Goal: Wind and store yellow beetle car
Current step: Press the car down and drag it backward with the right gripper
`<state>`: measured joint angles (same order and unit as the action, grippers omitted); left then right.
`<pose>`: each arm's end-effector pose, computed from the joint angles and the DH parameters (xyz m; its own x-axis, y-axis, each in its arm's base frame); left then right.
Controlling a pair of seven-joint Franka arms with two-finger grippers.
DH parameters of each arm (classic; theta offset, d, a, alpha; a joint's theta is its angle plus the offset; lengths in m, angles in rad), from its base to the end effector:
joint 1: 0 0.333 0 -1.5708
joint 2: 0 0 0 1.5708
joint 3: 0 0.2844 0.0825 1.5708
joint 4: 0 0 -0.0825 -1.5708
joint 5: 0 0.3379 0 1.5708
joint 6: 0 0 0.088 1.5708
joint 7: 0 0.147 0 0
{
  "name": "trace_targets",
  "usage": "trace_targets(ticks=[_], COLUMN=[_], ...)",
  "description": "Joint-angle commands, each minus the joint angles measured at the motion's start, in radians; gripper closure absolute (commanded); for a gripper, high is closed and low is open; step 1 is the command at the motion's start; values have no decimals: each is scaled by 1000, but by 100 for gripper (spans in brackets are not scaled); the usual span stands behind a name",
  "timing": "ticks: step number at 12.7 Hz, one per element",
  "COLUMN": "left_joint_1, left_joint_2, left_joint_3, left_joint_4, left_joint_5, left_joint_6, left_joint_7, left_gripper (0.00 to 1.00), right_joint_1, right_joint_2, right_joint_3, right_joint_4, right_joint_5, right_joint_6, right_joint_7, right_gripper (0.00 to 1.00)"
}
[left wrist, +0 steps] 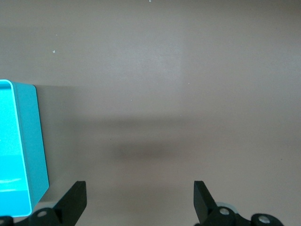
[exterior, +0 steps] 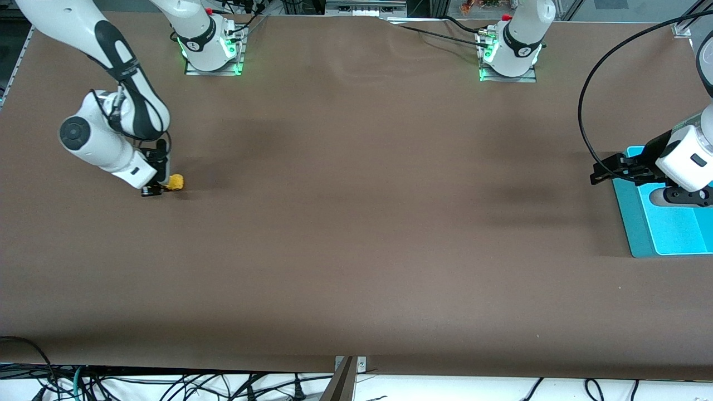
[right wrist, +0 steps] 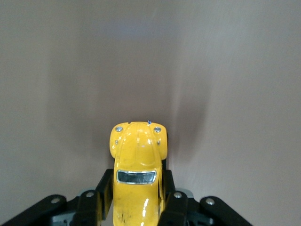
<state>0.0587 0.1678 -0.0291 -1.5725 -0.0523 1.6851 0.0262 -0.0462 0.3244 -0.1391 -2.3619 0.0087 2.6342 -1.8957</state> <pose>0.5555 0.0102 0.4726 0.9985 0.0095 -0.0538 0.0126 -0.9982 0.0578 0.4634 -0.0913 0.1592 -0.1382 0.9901 -0.0227 0.9889 0.1366 -0.0591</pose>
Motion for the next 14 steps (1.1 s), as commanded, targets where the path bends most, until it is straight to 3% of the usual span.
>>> trace_targets(ticks=[1, 6, 14], left_joint_1=[-4, -4, -4], left_joint_2=[13, 13, 13], left_joint_3=[3, 1, 1], left_joint_4=[31, 31, 31], left_joint_5=[-26, -26, -26], left_joint_6=[-21, -19, -19], left_joint_7=[14, 12, 12], left_gripper=[0, 0, 0], right_joint_1=[-29, -196, -265], right_joint_2=[67, 103, 108], right_joint_3=[-83, -97, -100], right_joint_4=[-10, -4, 10], right_joint_5=[-10, -10, -10], right_joint_6=[13, 47, 56], right_joint_7=[-91, -154, -204], right_gripper=[91, 91, 89])
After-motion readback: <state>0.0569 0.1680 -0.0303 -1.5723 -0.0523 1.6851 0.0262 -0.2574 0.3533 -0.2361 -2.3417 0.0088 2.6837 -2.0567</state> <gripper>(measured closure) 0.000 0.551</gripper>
